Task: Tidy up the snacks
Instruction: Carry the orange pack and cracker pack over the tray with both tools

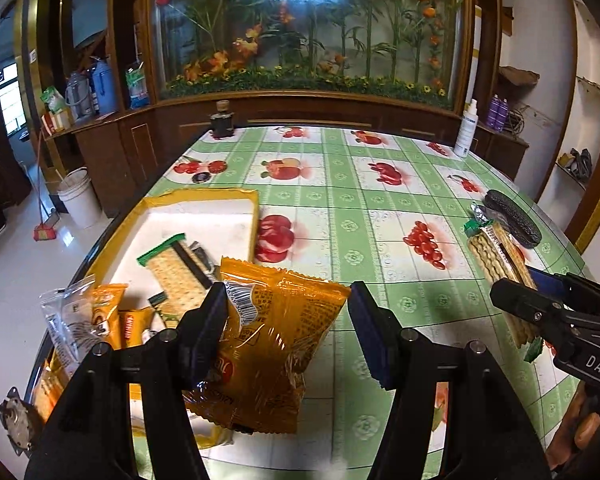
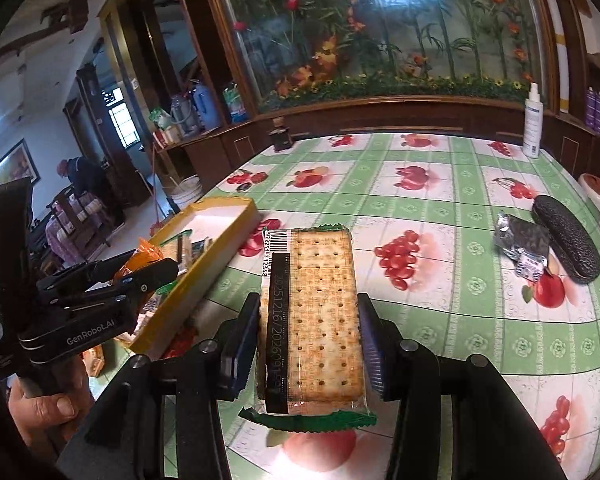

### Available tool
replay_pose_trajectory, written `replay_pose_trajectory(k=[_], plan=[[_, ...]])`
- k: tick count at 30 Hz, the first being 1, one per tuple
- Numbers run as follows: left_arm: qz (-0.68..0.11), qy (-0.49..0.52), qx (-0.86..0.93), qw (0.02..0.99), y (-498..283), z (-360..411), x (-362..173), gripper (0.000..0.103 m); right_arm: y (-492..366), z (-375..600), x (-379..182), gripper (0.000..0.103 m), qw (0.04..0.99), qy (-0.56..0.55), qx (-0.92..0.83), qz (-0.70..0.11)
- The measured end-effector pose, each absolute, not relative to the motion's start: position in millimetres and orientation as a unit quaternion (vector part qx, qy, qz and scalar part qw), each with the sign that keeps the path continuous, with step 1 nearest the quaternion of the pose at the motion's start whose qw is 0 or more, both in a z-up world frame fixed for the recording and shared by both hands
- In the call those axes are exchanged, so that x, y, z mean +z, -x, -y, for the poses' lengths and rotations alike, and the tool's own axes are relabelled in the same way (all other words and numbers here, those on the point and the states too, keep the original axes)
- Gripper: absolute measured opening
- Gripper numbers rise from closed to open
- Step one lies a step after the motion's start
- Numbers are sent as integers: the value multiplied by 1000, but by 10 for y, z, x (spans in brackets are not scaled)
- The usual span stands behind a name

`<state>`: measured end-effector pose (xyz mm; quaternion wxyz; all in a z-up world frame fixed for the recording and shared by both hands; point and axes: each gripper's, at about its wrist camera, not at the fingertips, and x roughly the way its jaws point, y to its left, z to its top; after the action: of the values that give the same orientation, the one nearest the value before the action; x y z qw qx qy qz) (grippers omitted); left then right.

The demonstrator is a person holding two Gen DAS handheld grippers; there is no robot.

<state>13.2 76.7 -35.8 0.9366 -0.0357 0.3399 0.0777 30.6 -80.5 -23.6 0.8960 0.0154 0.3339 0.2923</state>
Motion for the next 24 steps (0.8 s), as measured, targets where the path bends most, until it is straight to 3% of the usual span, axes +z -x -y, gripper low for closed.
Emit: replay_pose_trajectory(k=[24], plan=[[-339,74,144,927,36,-1469,-457,60,-335,-261,-247,47,857,25,384,-344]])
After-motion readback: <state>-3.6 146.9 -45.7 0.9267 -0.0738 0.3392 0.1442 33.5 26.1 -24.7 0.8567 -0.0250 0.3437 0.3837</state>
